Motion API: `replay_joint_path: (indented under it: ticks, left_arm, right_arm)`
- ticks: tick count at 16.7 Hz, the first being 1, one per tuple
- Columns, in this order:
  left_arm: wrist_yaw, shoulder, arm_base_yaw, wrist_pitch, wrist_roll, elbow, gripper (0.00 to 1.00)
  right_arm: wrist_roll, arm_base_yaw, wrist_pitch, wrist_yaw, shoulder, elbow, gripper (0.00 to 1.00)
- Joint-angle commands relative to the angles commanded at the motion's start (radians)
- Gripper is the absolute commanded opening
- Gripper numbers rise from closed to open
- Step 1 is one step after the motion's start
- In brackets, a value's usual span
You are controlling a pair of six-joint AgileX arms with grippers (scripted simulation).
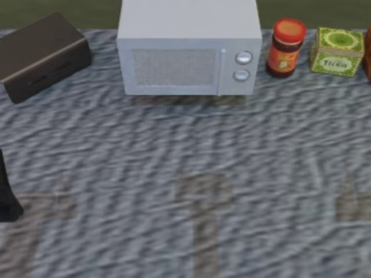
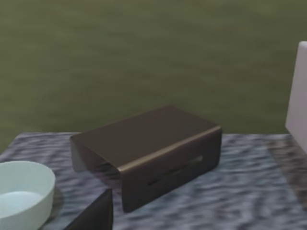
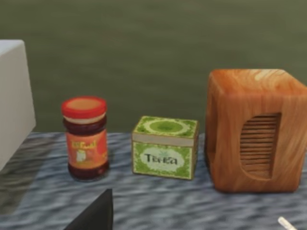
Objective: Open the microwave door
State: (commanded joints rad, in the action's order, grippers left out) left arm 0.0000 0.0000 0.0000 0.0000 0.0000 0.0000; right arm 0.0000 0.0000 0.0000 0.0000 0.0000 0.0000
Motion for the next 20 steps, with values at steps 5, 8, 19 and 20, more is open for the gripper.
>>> replay_joint_path:
  ticks: [5, 8, 19, 20]
  left_arm:
    - [-0.004, 0.037, -0.015, -0.019, -0.015, 0.054, 1.0]
    - [-0.017, 0.14, -0.051, -0.075, -0.052, 0.194, 1.0]
    - [-0.127, 0.954, -0.3, -0.539, -0.285, 1.164, 1.0]
    - [-0.14, 1.049, -0.328, -0.595, -0.31, 1.271, 1.0]
  right_arm:
    - [0.0, 0.0, 0.0, 0.0, 0.0, 0.0, 1.0]
    - [0.0, 0.0, 0.0, 0.0, 0.0, 0.0, 1.0]
    - [0.0, 0.0, 0.0, 0.0, 0.0, 0.0, 1.0]
    - [0.0, 0.0, 0.0, 0.0, 0.0, 0.0, 1.0]
